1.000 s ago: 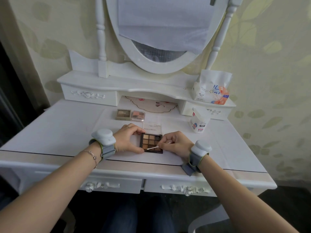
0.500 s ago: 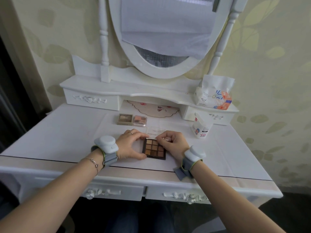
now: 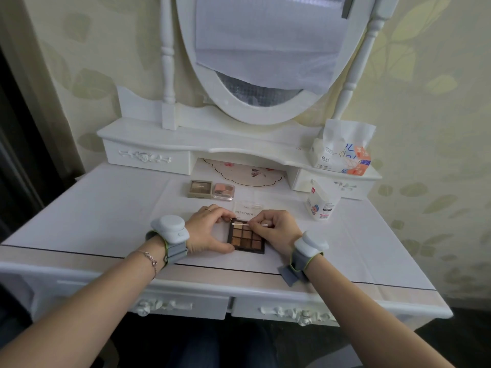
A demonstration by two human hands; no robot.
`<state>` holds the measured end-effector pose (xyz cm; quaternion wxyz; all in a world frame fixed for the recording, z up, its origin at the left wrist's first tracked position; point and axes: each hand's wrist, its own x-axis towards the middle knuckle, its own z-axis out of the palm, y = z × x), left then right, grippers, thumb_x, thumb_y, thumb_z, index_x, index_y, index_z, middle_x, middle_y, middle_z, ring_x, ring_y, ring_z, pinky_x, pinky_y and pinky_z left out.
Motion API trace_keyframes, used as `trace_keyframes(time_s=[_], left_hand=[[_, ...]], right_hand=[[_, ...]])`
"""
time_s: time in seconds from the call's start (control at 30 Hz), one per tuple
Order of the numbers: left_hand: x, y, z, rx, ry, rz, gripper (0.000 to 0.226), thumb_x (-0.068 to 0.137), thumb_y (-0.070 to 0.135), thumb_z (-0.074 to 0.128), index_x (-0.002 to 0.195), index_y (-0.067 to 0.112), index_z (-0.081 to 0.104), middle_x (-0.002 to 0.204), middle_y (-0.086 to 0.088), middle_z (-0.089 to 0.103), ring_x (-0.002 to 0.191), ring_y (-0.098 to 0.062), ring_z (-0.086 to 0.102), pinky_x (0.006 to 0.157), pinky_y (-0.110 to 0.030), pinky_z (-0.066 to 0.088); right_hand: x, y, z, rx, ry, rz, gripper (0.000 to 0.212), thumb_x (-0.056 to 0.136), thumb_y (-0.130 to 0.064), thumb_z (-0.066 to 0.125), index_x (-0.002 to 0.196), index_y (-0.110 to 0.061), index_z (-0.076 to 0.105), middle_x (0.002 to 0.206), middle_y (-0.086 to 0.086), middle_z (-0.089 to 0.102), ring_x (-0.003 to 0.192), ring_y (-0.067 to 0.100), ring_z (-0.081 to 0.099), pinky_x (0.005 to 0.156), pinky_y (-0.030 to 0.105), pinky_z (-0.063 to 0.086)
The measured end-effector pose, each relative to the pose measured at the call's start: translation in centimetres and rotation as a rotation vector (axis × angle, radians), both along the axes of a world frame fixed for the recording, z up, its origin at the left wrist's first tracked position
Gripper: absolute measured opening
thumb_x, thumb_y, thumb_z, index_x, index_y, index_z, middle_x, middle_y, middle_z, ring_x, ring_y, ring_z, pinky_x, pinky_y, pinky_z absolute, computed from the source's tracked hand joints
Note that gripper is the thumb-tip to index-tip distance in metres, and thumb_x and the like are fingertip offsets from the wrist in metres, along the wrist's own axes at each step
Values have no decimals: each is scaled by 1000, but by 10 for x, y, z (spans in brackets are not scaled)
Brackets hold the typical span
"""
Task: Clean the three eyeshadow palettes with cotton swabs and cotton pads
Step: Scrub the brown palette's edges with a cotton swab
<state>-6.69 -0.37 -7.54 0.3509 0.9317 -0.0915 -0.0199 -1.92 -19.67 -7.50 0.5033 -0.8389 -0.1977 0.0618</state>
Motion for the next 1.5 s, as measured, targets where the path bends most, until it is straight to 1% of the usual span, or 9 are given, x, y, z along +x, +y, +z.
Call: trace_keyframes(time_s=[0.2, 0.37, 0.5, 0.63, 0.87, 1.1, 1.23, 1.37, 1.5], left_hand=[[1, 0, 1, 3, 13, 0, 97, 37, 66, 54, 125, 26, 47, 110, 10, 45, 107, -9, 40, 98, -25, 36], [0, 0, 1, 10, 15, 1, 98, 37, 66, 54, 125, 25, 47, 109, 11, 44, 106, -9, 40, 97, -24, 35], [0, -1, 1, 10, 13, -1, 99, 36, 66, 53, 126, 24, 47, 110, 10, 45, 106, -8, 39, 95, -21, 34], [-1, -1, 2, 10, 14, 3, 100, 35, 66, 53, 126, 24, 47, 109, 10, 44, 106, -9, 39, 95, -21, 34], [-1, -2, 3, 3, 22, 5, 100, 35, 65, 53, 126, 24, 47, 111, 9, 44, 108, -10, 40, 95, -21, 34], [0, -1, 1, 7, 22, 6, 99, 35, 65, 53, 125, 25, 47, 113, 8, 45, 109, -11, 41, 96, -22, 34], [-1, -1, 1, 4, 18, 7, 99, 36, 65, 53, 125, 25, 46, 113, 9, 46, 108, -9, 40, 95, -21, 34], [0, 0, 1, 8, 20, 1, 98, 36, 65, 54, 126, 26, 46, 113, 8, 46, 108, -9, 40, 96, -23, 35], [0, 0, 0, 10, 15, 4, 99, 36, 66, 54, 126, 25, 47, 112, 9, 46, 107, -10, 40, 98, -25, 35]], right_hand=[[2, 4, -1, -51, -86, -42, 22, 84, -18, 65, 65, -29, 61, 58, 12, 57, 57, 14, 45, 57, 25, 39], [0, 4, -2, -18, -50, -2, 20, 84, -15, 64, 67, -26, 64, 74, 31, 64, 61, 17, 47, 61, 29, 43], [0, 2, -1, -32, -45, -4, 20, 84, -15, 65, 68, -26, 64, 63, 18, 61, 60, 16, 45, 59, 25, 40], [0, 4, -1, -54, -92, -18, 19, 84, -16, 65, 69, -28, 64, 66, 20, 65, 58, 14, 47, 57, 25, 40], [0, 4, -2, -93, -136, -6, 21, 82, -16, 64, 67, -30, 64, 72, 20, 69, 61, 16, 52, 60, 33, 49], [0, 2, -1, -77, -110, 17, 20, 81, -13, 65, 66, -26, 65, 71, 27, 66, 59, 15, 46, 58, 26, 42], [0, 1, 1, -74, -148, -38, 20, 84, -15, 65, 68, -27, 64, 56, 12, 57, 53, 11, 40, 52, 20, 35], [0, -1, 0, -38, -96, -14, 22, 83, -12, 65, 67, -26, 64, 69, 28, 64, 57, 15, 44, 55, 21, 38], [-2, 1, 0, -13, -71, 9, 17, 83, -11, 65, 70, -21, 67, 68, 27, 64, 59, 14, 46, 57, 21, 40]])
